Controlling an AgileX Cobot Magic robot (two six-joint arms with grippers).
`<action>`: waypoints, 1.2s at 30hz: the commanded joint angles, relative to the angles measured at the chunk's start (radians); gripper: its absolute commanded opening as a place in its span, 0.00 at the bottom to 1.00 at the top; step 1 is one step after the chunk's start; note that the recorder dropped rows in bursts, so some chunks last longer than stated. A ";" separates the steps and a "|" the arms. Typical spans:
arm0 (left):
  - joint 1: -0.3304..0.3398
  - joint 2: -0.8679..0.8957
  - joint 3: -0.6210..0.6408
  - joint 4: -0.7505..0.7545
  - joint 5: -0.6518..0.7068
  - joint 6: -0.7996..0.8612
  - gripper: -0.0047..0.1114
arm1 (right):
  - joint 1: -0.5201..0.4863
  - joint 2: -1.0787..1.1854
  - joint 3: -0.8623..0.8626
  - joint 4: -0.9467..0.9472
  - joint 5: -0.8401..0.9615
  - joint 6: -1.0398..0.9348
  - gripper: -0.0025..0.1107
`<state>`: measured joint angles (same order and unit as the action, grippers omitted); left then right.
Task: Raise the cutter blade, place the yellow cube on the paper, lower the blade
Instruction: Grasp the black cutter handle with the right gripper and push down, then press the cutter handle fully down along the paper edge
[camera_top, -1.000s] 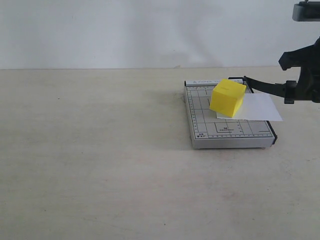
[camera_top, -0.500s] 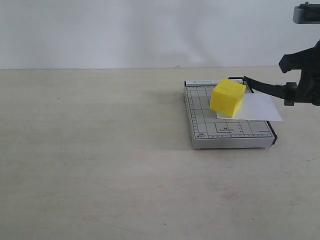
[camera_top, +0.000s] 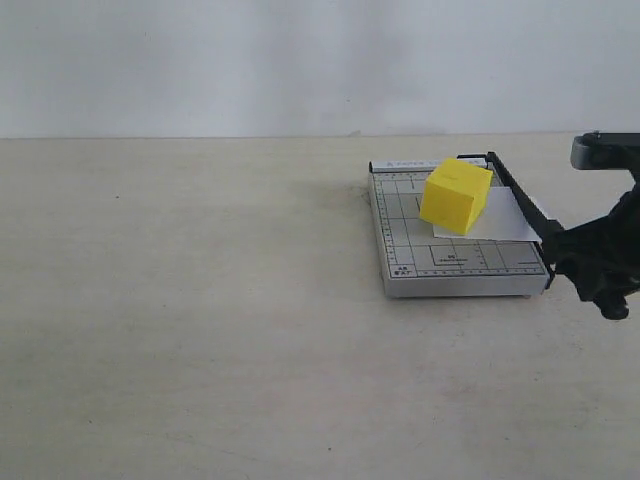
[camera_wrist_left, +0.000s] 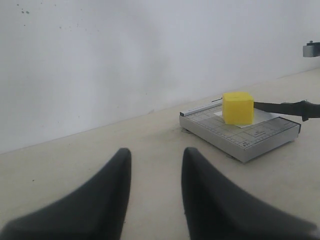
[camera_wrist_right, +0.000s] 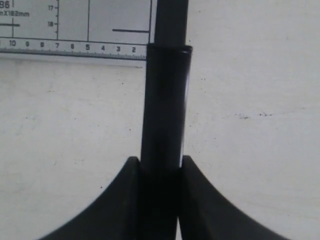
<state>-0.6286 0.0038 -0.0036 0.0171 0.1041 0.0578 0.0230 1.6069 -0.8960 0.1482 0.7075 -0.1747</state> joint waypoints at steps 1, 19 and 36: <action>0.001 -0.004 0.004 0.002 0.002 0.006 0.33 | -0.002 0.008 0.074 -0.024 0.046 -0.018 0.05; 0.001 -0.004 0.004 0.002 0.002 0.006 0.33 | -0.002 0.008 0.117 -0.024 -0.042 -0.018 0.05; 0.001 -0.004 0.004 0.002 0.002 0.006 0.33 | -0.002 0.008 0.117 -0.024 -0.075 -0.023 0.05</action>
<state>-0.6286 0.0038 -0.0036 0.0171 0.1041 0.0578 0.0247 1.6026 -0.8028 0.1600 0.5622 -0.1833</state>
